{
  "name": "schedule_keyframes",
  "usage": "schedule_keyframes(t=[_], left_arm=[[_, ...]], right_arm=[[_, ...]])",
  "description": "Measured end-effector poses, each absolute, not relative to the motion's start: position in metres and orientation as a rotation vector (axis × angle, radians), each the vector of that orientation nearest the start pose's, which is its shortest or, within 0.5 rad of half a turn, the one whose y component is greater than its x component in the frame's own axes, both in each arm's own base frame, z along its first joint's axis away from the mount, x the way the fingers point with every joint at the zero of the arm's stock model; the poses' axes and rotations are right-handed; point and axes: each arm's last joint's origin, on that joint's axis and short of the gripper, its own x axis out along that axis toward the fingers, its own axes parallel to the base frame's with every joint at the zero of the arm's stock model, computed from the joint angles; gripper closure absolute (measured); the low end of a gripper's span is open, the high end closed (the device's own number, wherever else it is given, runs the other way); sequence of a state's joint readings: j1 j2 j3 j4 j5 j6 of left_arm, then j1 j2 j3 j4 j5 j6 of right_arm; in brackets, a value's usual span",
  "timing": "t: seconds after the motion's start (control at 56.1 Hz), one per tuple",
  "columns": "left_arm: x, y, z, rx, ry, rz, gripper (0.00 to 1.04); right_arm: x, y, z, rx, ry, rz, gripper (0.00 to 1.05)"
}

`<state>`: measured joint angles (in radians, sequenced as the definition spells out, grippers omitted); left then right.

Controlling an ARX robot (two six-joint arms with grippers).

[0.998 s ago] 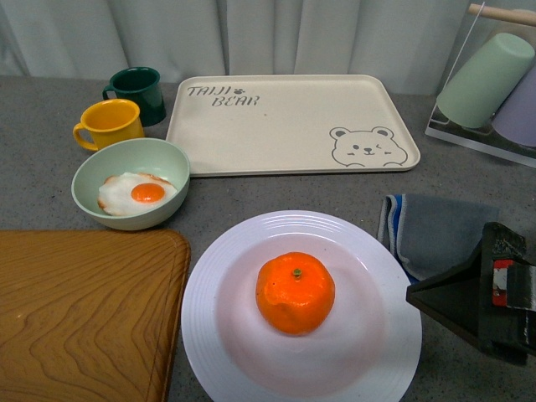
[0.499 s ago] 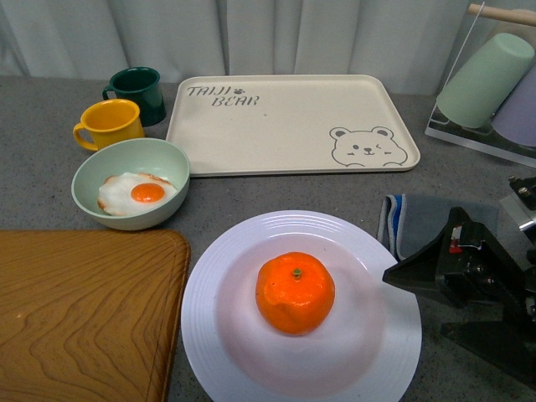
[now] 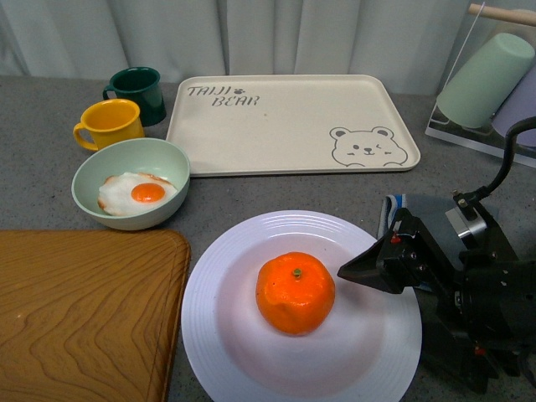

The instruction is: Place orange and plate with both arms

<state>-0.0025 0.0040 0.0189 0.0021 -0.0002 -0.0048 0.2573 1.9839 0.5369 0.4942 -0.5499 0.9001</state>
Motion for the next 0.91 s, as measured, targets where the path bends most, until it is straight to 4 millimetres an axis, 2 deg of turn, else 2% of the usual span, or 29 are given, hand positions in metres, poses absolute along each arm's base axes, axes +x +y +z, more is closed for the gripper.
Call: schedule_keyframes(t=[0.071,0.178,0.517,0.677,0.909], left_arm=[[0.097,0.000,0.170,-0.005,-0.017,-0.003,0.07],[0.097,0.000,0.170,-0.005,-0.017,-0.002,0.07],[0.097,0.000,0.170,-0.005,-0.017,-0.003,0.07],[0.097,0.000,0.170,-0.005,-0.017,-0.002,0.07],[0.097,0.000,0.170,-0.005,-0.017,-0.003,0.07]], right_arm=[[0.257,0.083,0.032,0.922,1.265,0.239,0.19],[0.257,0.082,0.029,0.918,1.299,0.199,0.40],[0.255,0.079,0.024,0.914,1.332,0.166,0.88],[0.262,0.082,0.031,0.913,1.315,0.233,0.98],[0.261,0.081,0.035,0.923,1.247,0.290,1.01]])
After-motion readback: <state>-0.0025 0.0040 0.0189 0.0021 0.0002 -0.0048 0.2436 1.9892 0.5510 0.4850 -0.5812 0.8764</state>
